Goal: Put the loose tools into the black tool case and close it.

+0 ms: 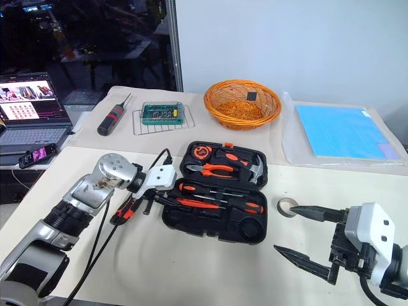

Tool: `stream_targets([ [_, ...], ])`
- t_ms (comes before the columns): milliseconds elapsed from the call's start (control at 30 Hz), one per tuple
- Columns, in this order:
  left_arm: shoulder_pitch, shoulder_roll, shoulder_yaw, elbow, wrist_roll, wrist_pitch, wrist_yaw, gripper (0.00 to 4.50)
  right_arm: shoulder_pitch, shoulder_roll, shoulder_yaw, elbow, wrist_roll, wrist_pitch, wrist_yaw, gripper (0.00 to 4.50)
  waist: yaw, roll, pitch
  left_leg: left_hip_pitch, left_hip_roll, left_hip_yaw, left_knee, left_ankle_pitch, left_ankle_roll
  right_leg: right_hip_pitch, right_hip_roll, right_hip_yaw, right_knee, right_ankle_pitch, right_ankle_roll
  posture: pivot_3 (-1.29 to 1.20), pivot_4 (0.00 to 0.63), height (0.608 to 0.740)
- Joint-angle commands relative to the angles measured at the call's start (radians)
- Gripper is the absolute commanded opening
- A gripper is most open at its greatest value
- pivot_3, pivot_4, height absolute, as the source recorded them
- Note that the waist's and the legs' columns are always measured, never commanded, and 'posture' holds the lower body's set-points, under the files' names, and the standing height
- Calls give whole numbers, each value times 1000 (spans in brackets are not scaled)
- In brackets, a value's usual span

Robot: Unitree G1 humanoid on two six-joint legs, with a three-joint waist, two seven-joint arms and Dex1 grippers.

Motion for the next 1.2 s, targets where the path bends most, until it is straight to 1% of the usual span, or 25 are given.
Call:
stream_targets([
  [33,-27,1,-4,35,45,-22,0,451,9,-6,-43,-32,35,4,-8,4500,0,0,0,0,0,0,0,0,0,0,0,0,0,0,0,0,150,740],
  [233,-26,15,-4,57,76,-84,-17,451,15,-9,-44,-38,41,6,-22,4500,-4,0,0,1,0,0,0,0,0,1,0,0,0,0,1,0,150,740],
  [367,-10,11,-8,47,83,-93,-18,451,8,-14,-33,-37,43,5,-32,4500,-4,0,0,2,0,0,0,0,0,2,0,0,0,0,0,0,150,740],
  [433,-5,4,3,37,75,-81,-9,1434,6,-16,-32,-35,45,5,-32,4500,-4,0,0,2,0,0,0,0,0,2,0,0,0,0,0,0,150,740],
  [467,-5,5,13,31,64,-71,-10,1672,5,-18,-33,-35,46,6,-31,4500,-5,0,0,2,0,0,0,0,0,2,0,0,0,0,0,0,150,740],
  [500,-8,9,27,25,52,-60,-12,2113,4,-20,-34,-34,48,7,-30,4500,-5,0,0,2,0,0,0,0,0,2,0,0,0,0,0,0,150,740],
  [533,-9,13,43,18,37,-49,-15,2392,4,-21,-36,-33,49,7,-29,4500,-6,0,0,2,0,0,0,0,0,2,0,0,0,0,1,0,150,740],
  [567,-5,30,88,-13,-22,7,-40,2773,4,-23,-40,-31,52,8,-27,4500,-7,0,0,2,0,0,0,0,0,2,0,0,0,0,1,0,150,740],
  [667,9,56,163,-74,-130,125,-77,2773,3,-26,-42,-25,53,7,-24,4500,-13,0,0,1,0,0,0,0,0,1,0,0,1,1,2,0,150,740],
  [700,20,60,181,-92,-162,171,-80,2543,1,-27,-39,-22,52,5,-24,4500,-13,0,0,1,1,-1,0,0,0,1,0,0,1,1,2,0,150,740],
  [733,31,43,221,-121,-221,258,-52,2228,-6,-27,-28,-18,49,3,-28,4500,-13,0,0,1,0,-1,0,0,0,1,0,0,1,1,3,0,150,740],
  [767,40,23,252,-148,-270,343,-20,2033,-13,-27,-17,-14,45,1,-31,4500,-13,0,0,1,0,-1,0,0,0,1,0,0,1,1,3,0,150,740],
  [800,43,9,272,-166,-301,400,5,1681,-19,-28,-8,-11,43,1,-34,4500,-10,0,0,1,0,-1,0,0,0,2,0,0,1,1,3,0,150,740],
  [833,62,-27,286,-183,-305,413,62,1334,-29,-29,4,-9,42,0,-40,4500,-8,0,0,1,0,-2,1,0,0,2,-1,-1,1,1,3,0,150,740],
  [900,99,-93,301,-218,-314,448,160,462,-42,-31,18,-5,40,1,-45,4500,-3,0,0,1,0,-3,3,0,1,4,-1,-2,1,0,4,0,150,740],
  [933,116,-125,302,-226,-306,453,211,109,-48,-32,23,-4,39,3,-47,4500,-2,0,0,2,0,-4,4,-1,2,5,-2,-2,2,0,5,0,150,740],
  [967,130,-148,295,-230,-294,454,248,47,-51,-33,26,-3,39,4,-49,4500,-2,0,0,2,-1,-4,4,-1,2,5,-2,-1,1,1,5,0,150,740],
  [1067,167,-211,262,-238,-240,425,357,47,-54,-33,29,-6,40,6,-53,4500,-2,0,0,1,-1,-3,4,-1,2,4,-2,-1,2,1,6,0,150,740],
  [1100,171,-219,257,-240,-234,422,376,47,-54,-34,30,-7,40,6,-55,4500,-2,0,0,1,-1,-3,4,-1,2,4,-2,-1,2,1,6,0,150,740],
  [1200,219,-211,185,-242,-148,360,430,47,-39,-29,20,-19,47,12,-58,4500,-3,0,0,1,-1,-3,4,-1,2,4,-2,-1,2,2,5,0,150,740],
])
